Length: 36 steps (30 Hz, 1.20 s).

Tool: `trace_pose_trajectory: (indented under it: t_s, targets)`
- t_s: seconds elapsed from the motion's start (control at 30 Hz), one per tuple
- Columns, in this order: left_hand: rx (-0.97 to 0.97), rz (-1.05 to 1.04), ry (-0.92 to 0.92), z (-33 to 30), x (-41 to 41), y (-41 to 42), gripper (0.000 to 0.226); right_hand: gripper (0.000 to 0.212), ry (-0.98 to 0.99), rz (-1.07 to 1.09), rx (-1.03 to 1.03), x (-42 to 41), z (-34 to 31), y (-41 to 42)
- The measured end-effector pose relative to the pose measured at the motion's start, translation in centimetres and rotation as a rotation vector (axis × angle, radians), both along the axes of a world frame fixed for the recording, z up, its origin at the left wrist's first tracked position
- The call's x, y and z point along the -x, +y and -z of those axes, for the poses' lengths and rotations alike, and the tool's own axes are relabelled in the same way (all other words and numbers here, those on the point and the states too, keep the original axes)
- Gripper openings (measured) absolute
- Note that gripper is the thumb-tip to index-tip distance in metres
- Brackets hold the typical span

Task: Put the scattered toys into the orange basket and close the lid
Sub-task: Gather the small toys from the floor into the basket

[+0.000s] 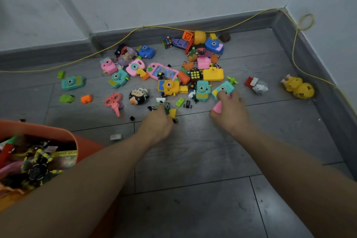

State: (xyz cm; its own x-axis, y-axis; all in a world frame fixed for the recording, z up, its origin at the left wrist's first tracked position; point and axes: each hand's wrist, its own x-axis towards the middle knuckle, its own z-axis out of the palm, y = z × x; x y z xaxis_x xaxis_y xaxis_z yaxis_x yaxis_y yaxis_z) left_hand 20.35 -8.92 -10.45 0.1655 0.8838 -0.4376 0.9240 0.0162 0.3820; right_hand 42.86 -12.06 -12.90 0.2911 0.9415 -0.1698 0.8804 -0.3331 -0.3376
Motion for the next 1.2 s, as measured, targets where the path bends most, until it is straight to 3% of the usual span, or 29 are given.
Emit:
trace_pose_trajectory:
  t_s: [0.1,0.17,0.27,0.33,0.53,0.7,0.83,0.93,1.07,1.13,1.2]
  targets:
    - [-0.016,-0.068,0.031,0.5,0.5,1.0,0.057,0.059,0.165,0.121,-0.170,0.5,-0.6,0.7]
    - [-0.021,-0.050,0.071,1.1,0.6,1.6,0.076,0.063,0.172,0.150,-0.264,0.0,-1.4,2.0]
    - [-0.005,0.034,0.180,1.4,0.4,2.1,0.106,0.061,0.082,0.096,-0.128,-1.1,-2.2,4.2]
    - [0.017,0.086,0.218,1.3,0.0,2.3,0.113,0.058,0.047,0.025,0.021,-1.3,-1.8,4.9]
    - [-0.010,0.136,0.165,1.9,-0.9,2.7,0.084,0.048,0.137,-0.034,0.016,-0.2,-0.9,5.3]
    - [-0.061,0.264,0.175,1.9,-0.5,3.1,0.081,0.047,0.151,-0.094,0.075,0.4,-0.9,4.9]
    - [-0.098,0.354,0.150,1.7,-0.2,3.6,0.063,0.043,0.134,-0.114,0.079,1.0,-0.7,4.2]
    - [-0.119,0.378,0.158,1.7,-0.1,3.8,0.056,0.044,0.257,-0.061,0.007,1.0,-1.2,3.9]
    - [-0.125,0.365,0.170,1.7,-0.4,3.9,0.054,0.064,0.448,0.016,-0.059,0.5,-2.9,4.8]
    - [-0.118,0.304,0.106,1.8,-0.5,4.1,0.049,0.081,0.510,0.009,0.045,0.4,-3.8,5.7]
    - [-0.090,0.229,0.030,1.9,-0.6,4.5,0.047,0.085,0.665,0.024,0.204,0.6,-4.5,6.4]
